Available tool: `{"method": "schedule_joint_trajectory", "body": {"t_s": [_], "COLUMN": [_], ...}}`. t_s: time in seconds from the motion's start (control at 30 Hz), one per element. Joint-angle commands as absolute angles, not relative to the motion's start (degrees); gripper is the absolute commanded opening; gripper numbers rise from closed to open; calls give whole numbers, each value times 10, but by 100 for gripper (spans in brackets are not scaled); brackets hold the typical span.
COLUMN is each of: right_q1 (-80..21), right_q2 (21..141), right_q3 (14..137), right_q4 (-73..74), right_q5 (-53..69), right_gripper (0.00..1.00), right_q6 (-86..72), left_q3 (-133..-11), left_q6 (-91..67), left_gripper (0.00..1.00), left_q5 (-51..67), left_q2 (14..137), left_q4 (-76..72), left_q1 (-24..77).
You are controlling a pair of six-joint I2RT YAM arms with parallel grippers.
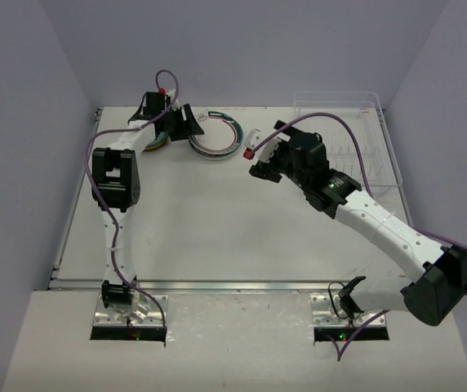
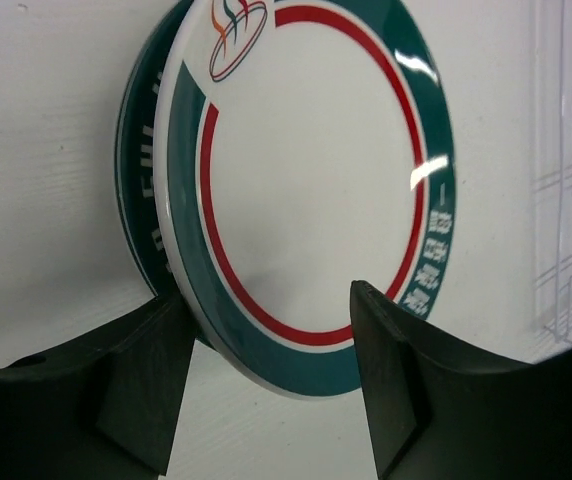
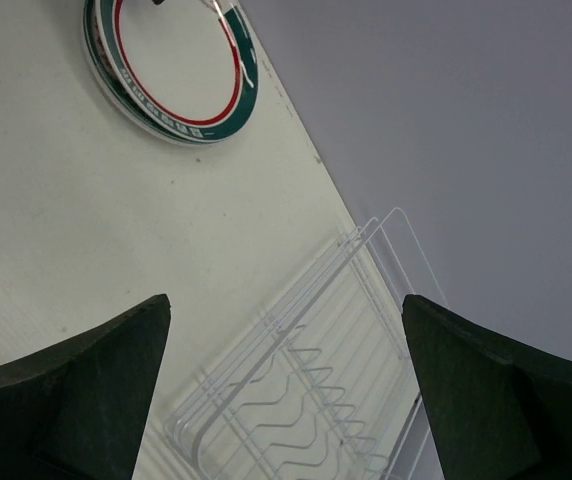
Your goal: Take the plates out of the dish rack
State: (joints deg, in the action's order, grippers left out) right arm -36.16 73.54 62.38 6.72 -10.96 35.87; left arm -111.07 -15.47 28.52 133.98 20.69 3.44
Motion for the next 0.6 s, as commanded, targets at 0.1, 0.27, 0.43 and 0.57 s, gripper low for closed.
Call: {"method": "schedule_joint_trajectory", "body": {"t_s": [0.1,0.27,0.43,0.57], "right_q1": [-341,-335,-329,-323], "right_q2": [732,723,719,722], "right_q3": [660,653,650,652], "right_q4": [97,103,111,118], "right_q5": [-109,-107,-101,-98], "right_gripper": [99,99,99,99], "right_q6": [282,263,241,222], "left_q3": [-1098,-1060,-1019,-986], "left_q6": [-106,-120,-126,-110], "left_gripper": [62,63,64,64], "left_q5": [187,121,66,19], "left_q2": [1251,1194,1129,1078], "left_q4": [252,234,209,187], "left_q1": [66,50,32,28]}}
